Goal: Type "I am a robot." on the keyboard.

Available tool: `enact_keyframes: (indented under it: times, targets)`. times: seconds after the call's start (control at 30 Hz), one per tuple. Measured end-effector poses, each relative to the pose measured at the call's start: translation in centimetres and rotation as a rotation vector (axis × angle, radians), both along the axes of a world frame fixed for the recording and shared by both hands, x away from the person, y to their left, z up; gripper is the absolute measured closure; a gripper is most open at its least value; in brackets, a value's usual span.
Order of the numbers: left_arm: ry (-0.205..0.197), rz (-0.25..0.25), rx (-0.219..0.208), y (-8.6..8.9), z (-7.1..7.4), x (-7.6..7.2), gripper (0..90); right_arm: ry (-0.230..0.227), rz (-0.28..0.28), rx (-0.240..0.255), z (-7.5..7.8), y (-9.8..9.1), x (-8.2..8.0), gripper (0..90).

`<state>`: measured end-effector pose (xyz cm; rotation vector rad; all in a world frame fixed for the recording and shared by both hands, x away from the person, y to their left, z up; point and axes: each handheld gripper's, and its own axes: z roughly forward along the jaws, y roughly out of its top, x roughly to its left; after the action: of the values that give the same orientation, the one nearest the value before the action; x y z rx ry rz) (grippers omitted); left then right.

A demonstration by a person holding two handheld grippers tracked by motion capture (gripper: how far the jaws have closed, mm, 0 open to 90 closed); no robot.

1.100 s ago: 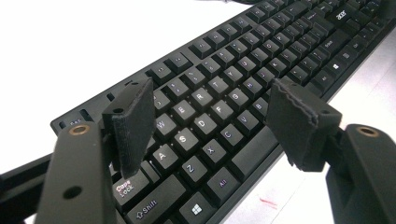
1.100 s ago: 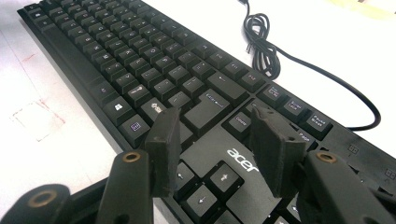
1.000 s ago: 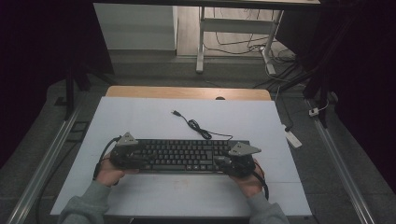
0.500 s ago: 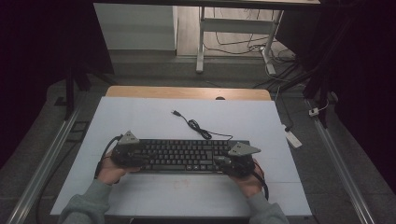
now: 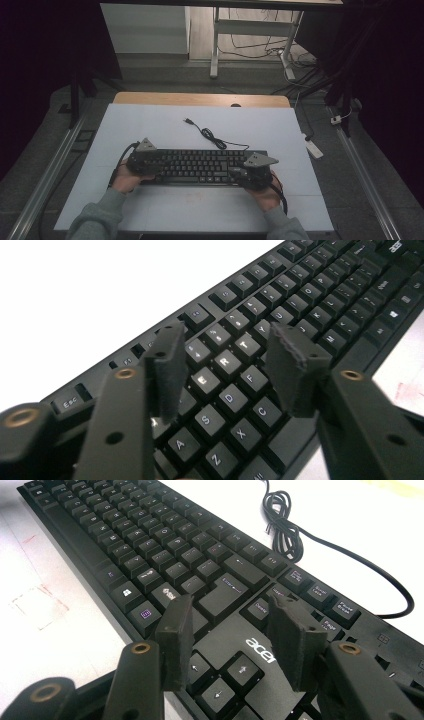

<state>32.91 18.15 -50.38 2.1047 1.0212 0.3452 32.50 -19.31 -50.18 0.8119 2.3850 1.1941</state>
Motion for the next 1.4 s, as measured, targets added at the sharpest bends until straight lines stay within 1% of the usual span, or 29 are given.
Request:
enact_keyframes:
  times: [0.17, 0.37, 0.43, 0.6, 1.0, 1.1, 1.2, 1.23, 1.27, 1.37, 1.4]
  targets:
    - [0.005, -0.010, 0.017, -0.6, -0.3, 0.6, 65.1, 0.000, -0.001, 0.003, 0.0, -0.1, 0.0, 53.3]
    - [0.025, -0.032, 0.043, -1.3, -0.7, 1.1, 84.5, -0.001, -0.001, 0.000, 0.0, -0.1, 0.0, 53.3]
    - [0.031, -0.038, 0.050, -1.4, -0.8, 1.2, 88.7, -0.002, -0.002, 0.000, 0.0, -0.1, 0.0, 53.2]
    - [0.045, -0.043, 0.062, -1.6, -1.1, 1.4, 88.9, -0.001, -0.001, -0.002, 0.0, 0.0, 0.0, 53.3]
    - [0.051, -0.037, 0.073, -1.7, -1.4, 1.6, 88.9, -0.001, -0.002, -0.007, 0.0, 0.0, 0.0, 53.3]
    - [0.053, -0.036, 0.068, -1.7, -1.5, 1.6, 89.0, -0.003, -0.002, -0.007, 0.0, -0.1, 0.0, 53.3]
    - [0.056, -0.039, 0.078, -1.8, -1.6, 1.6, 88.9, -0.003, -0.002, -0.007, 0.0, 0.0, 0.0, 53.3]
    - [0.054, -0.043, 0.083, -1.9, -1.7, 1.6, 89.0, -0.004, -0.002, -0.009, 0.0, -0.1, 0.0, 53.3]
    - [0.056, -0.039, 0.073, -1.9, -1.8, 1.6, 89.0, -0.004, -0.002, -0.008, 0.0, 0.0, 0.0, 53.3]
    - [0.050, -0.040, 0.079, -1.8, -1.6, 1.6, 89.0, -0.003, -0.001, -0.005, 0.0, 0.0, 0.0, 53.3]
    - [0.045, -0.040, 0.074, -1.8, -1.6, 1.5, 89.0, -0.003, -0.002, -0.005, 0.0, 0.0, 0.0, 53.3]
